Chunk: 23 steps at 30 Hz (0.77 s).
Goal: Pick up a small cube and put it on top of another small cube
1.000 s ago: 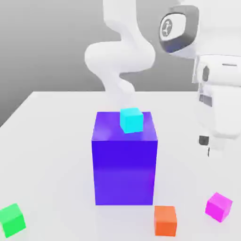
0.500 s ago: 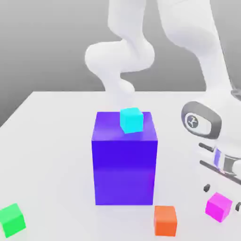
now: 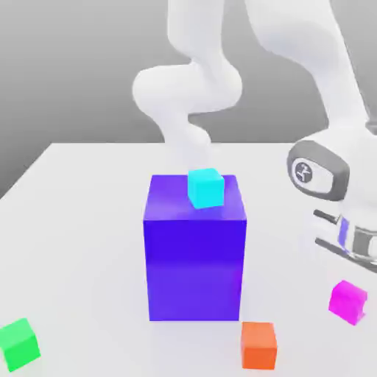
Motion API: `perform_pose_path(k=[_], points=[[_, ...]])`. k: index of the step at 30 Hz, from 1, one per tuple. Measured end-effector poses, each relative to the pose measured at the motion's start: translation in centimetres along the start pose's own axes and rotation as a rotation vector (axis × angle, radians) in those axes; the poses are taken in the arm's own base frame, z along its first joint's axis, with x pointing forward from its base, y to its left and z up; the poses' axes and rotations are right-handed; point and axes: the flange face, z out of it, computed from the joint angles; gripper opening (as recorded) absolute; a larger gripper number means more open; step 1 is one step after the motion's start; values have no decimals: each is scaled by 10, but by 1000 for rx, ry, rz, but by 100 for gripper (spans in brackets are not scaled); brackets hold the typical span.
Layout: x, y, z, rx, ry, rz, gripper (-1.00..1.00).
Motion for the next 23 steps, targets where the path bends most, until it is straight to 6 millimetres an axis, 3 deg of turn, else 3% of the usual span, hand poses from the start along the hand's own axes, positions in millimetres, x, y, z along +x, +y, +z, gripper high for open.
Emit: perform_pose_path(k=[5,9,16,19,20,23], points=[[-95,74,-5,5,-18,435,-100],[-182,115,-12,9,-25,784,-100],[-348,145,-26,12,-13,1394,-100],[-421,151,-1,9,-2,1655,-100],[-442,152,12,7,2,1731,100],[-442,152,12,7,2,1731,100]])
